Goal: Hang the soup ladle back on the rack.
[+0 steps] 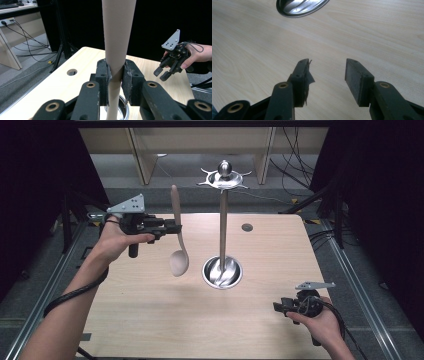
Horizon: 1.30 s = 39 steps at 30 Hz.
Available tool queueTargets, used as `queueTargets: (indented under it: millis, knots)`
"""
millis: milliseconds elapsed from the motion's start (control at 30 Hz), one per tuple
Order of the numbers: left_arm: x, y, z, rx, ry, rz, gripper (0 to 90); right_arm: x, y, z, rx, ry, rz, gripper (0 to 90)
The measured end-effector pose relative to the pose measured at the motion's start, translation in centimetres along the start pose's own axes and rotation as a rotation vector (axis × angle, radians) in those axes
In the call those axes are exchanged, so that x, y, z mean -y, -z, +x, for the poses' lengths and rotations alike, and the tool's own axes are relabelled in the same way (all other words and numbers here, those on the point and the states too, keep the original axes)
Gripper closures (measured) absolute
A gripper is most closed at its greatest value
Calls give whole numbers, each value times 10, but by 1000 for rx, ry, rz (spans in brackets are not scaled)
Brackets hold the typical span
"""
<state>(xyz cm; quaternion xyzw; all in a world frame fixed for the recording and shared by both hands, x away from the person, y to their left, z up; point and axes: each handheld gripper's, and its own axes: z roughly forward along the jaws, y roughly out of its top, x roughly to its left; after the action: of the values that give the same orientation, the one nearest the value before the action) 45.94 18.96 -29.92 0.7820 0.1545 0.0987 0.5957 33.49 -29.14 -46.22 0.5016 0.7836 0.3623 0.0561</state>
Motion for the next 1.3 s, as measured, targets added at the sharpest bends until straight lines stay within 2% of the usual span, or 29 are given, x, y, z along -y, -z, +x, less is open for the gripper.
queueTargets:
  millis: [67,100,267,300,367,500,567,633,700,1033,1300]
  knots:
    - [-1,-1,0,2,1,0,752,0,0,0,0,-4,2,550]
    - [-2,-1,0,3,-2,0,751,0,0,1,-7,-24,-1,550]
    - [-4,-4,1,4,-1,1,751,0,0,0,-5,-1,-4,549]
    - [-5,-4,1,5,-2,-1,752,0,0,1,-11,-18,-1,550]
    - [-6,-5,1,6,0,-3,751,0,0,0,-11,-4,0,550]
    - [-9,-7,1,7,-7,6,752,0,0,1,-10,-19,0,549]
    - [-10,-8,2,9,-10,3,752,0,0,-1,-9,7,-1,549]
    - [-11,-8,2,9,-9,3,752,0,0,1,-4,-19,0,549]
    - [-12,-10,2,9,-11,6,751,0,0,-1,-3,0,-9,549]
    - [-17,-14,1,8,-22,22,752,1,0,0,-10,-13,-10,549]
    - [-20,-18,2,13,-13,20,752,1,-1,-1,-10,-10,-14,549]
